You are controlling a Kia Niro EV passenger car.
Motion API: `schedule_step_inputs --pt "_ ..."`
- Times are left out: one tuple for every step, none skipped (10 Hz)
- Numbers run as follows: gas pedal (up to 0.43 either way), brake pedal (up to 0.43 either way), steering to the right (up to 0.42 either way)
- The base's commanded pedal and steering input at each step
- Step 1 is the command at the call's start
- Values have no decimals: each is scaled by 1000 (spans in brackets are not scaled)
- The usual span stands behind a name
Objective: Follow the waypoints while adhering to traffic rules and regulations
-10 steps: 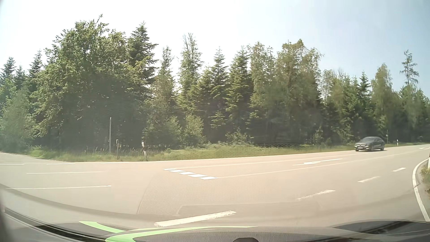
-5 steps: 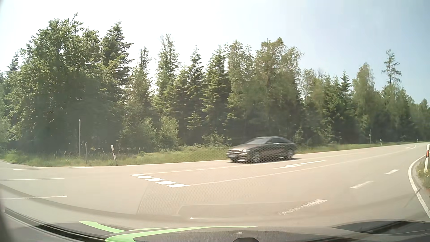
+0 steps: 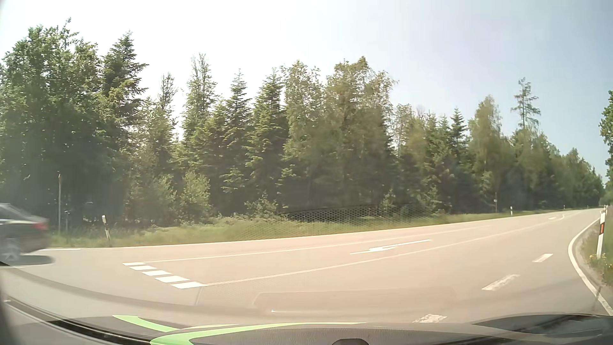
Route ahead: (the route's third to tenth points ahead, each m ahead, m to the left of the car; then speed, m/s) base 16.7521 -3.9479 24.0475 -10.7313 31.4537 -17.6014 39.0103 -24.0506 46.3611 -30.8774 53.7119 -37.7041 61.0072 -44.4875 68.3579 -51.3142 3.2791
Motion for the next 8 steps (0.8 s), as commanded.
schedule_step_inputs --pt "441 0 324" --pt "441 0 319" --pt "441 0 316" --pt "441 0 318" --pt "441 0 321" --pt "441 0 321" --pt "441 0 321" --pt "441 0 321"
